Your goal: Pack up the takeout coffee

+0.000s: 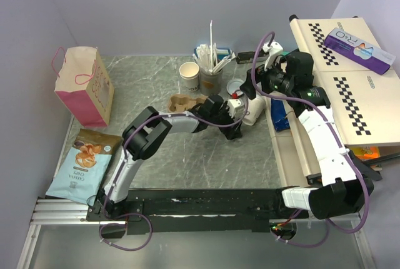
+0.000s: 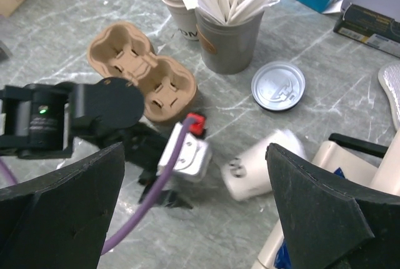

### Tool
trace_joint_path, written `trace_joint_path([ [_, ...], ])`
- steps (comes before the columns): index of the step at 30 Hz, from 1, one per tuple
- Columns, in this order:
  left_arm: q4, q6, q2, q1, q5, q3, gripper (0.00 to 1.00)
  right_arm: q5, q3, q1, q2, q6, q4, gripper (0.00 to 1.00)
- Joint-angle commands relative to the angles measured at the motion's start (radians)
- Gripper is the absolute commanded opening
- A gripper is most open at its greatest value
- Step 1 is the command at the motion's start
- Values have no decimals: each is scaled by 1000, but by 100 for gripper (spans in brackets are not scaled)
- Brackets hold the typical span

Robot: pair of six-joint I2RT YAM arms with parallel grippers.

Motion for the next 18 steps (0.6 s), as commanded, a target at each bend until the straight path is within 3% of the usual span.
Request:
trace_joint_path([
  [1, -33, 0, -67, -6, -2, -94, 92, -23, 6, -7, 5, 25, 51, 100],
  [6, -67, 6, -199, -7, 93, -172, 92, 110, 7, -6, 28, 87, -2, 100],
  [10, -141, 74, -392, -7, 156, -241, 92, 208, 18, 51, 80, 164, -84, 100],
  [15, -300, 135, -589, 5, 84, -333, 93, 230, 30, 60, 183, 357, -159, 100],
  [18, -387, 140, -684, 74, 72, -367, 93, 265, 52, 77, 258, 423, -161, 100],
])
